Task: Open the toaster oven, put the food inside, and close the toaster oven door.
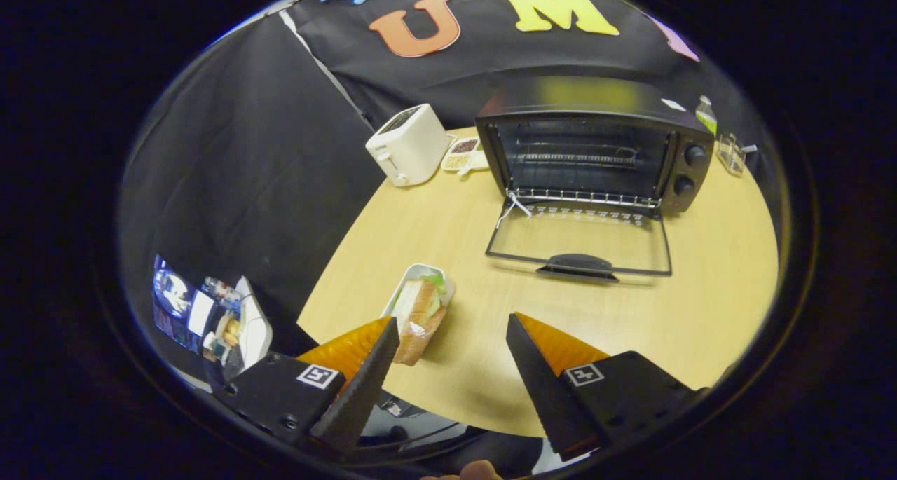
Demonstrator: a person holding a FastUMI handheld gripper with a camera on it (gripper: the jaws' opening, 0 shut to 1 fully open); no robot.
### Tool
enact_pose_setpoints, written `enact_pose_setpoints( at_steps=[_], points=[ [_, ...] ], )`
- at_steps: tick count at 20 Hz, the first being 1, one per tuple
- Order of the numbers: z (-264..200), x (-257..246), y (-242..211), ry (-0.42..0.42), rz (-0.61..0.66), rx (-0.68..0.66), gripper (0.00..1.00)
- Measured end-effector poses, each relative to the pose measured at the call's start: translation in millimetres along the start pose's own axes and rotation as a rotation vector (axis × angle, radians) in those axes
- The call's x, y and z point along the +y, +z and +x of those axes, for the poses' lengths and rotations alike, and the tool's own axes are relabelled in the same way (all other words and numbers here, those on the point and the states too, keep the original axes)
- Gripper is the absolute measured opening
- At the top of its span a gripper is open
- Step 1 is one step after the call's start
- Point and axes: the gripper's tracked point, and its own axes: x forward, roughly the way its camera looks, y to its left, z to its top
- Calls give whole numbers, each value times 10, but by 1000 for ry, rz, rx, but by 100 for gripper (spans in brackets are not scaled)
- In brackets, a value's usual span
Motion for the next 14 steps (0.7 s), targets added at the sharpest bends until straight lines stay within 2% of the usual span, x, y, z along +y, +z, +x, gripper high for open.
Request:
enact_pose_setpoints(
  at_steps=[9, 14],
  points=[
    [546, 296, -242, 131, 152, 208, 100],
    [820, 290, -331, 154, 252, 300, 88]
  ],
)
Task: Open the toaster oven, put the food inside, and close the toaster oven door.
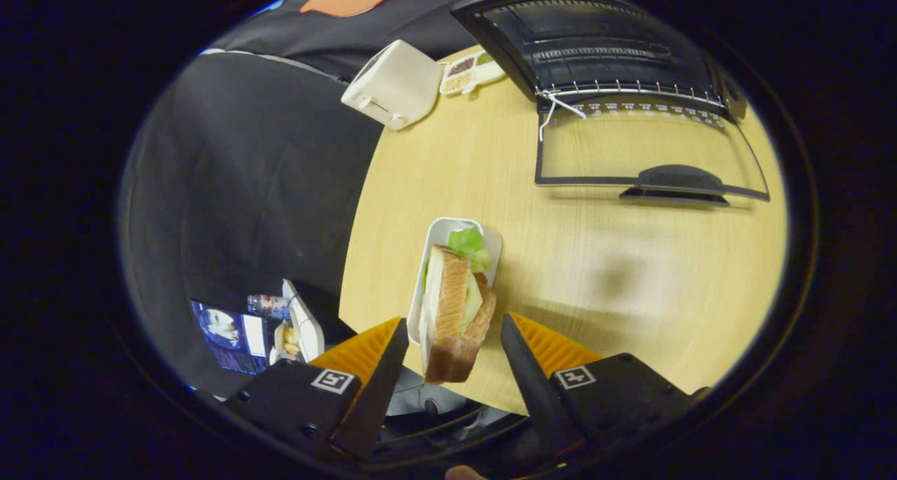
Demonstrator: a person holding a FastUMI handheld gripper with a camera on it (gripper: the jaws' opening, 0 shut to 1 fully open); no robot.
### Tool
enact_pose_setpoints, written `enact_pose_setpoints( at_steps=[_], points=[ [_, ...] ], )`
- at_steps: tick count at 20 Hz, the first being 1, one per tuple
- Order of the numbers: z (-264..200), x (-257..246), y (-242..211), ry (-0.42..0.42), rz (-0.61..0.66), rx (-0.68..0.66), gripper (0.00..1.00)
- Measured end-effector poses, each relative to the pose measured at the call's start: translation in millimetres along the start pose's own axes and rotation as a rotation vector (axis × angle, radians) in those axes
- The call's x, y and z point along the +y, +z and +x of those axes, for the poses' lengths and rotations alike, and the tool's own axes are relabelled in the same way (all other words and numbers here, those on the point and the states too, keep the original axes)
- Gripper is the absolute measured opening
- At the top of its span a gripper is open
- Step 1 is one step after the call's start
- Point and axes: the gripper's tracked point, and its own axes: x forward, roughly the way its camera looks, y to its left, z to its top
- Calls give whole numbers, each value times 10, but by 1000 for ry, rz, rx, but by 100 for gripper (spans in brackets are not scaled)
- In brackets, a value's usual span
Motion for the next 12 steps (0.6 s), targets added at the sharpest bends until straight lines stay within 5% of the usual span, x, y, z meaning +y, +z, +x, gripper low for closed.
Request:
enact_pose_setpoints(
  at_steps=[1, 6, 12],
  points=[
    [36, 1, -6, 11, 23, 15, 85],
    [55, 64, 21, 55, 113, 40, 41],
    [-354, 309, 97, 128, 101, -3, 34]
  ],
)
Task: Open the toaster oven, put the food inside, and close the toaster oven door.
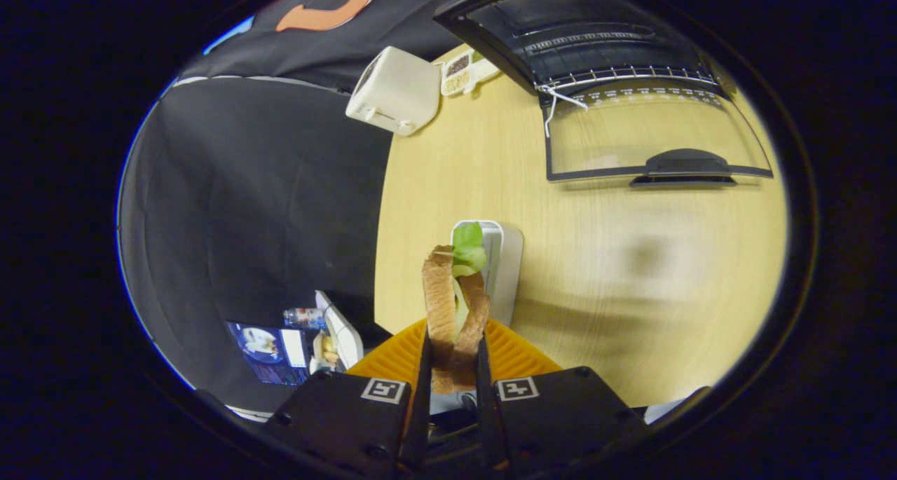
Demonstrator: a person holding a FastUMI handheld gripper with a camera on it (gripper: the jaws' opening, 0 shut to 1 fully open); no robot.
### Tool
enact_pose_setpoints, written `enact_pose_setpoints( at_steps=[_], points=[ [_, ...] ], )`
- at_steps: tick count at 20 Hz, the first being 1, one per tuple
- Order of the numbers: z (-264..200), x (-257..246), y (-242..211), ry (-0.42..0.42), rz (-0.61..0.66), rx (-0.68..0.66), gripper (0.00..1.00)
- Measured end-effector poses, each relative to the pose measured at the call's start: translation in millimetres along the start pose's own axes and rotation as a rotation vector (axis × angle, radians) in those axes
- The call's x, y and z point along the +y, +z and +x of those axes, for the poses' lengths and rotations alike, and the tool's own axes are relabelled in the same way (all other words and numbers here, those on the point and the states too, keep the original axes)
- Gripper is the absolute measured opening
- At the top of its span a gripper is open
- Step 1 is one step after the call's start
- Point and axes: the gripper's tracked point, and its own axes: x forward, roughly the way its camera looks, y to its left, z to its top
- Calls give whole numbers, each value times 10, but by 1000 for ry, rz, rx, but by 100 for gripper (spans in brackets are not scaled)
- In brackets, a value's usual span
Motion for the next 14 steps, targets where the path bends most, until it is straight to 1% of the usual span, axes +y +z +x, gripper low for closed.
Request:
enact_pose_setpoints(
  at_steps=[2, 5, 8, 10, 12, 14],
  points=[
    [-228, 105, 105, 50, 20, -53, 34],
    [-636, 76, 413, 94, 83, -191, 34],
    [-983, -155, 767, 98, 144, -357, 34],
    [-1191, -303, 952, 121, 206, -455, 34],
    [-1311, -485, 1207, 140, 280, -567, 34],
    [-1320, -740, 1459, 134, 352, -665, 33]
  ],
)
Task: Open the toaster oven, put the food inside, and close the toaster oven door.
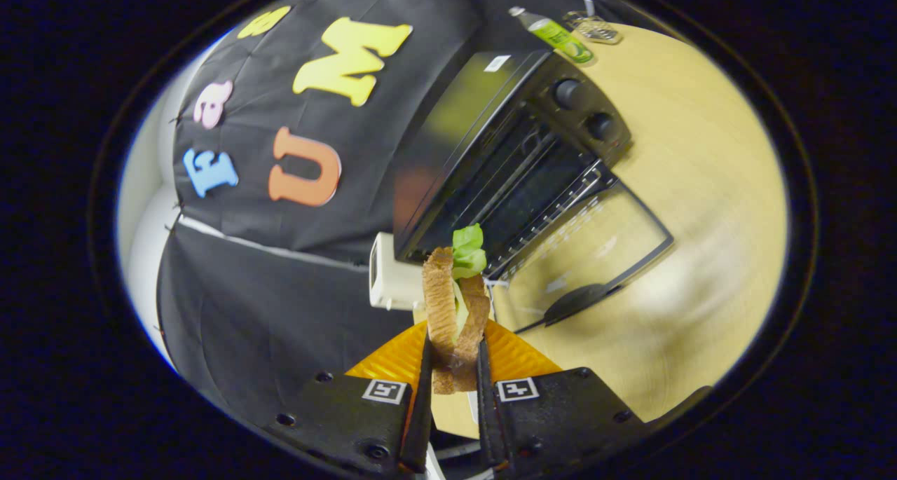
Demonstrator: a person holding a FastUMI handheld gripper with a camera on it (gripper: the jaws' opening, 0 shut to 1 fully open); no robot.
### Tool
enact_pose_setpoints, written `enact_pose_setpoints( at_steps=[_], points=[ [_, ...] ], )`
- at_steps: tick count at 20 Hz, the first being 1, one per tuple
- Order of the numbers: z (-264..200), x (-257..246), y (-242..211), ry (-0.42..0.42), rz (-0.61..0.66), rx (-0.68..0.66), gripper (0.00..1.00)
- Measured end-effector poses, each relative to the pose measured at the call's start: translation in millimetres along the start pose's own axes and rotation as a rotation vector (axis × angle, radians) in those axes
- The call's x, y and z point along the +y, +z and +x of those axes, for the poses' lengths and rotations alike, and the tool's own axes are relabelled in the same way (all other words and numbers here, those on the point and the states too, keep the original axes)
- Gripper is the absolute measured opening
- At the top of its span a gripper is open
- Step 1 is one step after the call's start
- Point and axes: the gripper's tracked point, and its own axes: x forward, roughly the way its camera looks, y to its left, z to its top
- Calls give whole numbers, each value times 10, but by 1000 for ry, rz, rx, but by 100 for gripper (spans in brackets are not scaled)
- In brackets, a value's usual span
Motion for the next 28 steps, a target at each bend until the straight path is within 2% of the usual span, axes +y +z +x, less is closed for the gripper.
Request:
enact_pose_setpoints(
  at_steps=[8, 14, 17, 19, 25, 28],
  points=[
    [674, -302, 740, 103, 185, -249, 34],
    [1190, -375, 960, 128, 220, -339, 33],
    [1330, -326, 992, 125, 197, -362, 36],
    [1402, -311, 978, 93, 146, -346, 41],
    [1395, -392, 918, -54, -29, -292, 76],
    [1383, -382, 808, -150, -159, -234, 93]
  ],
)
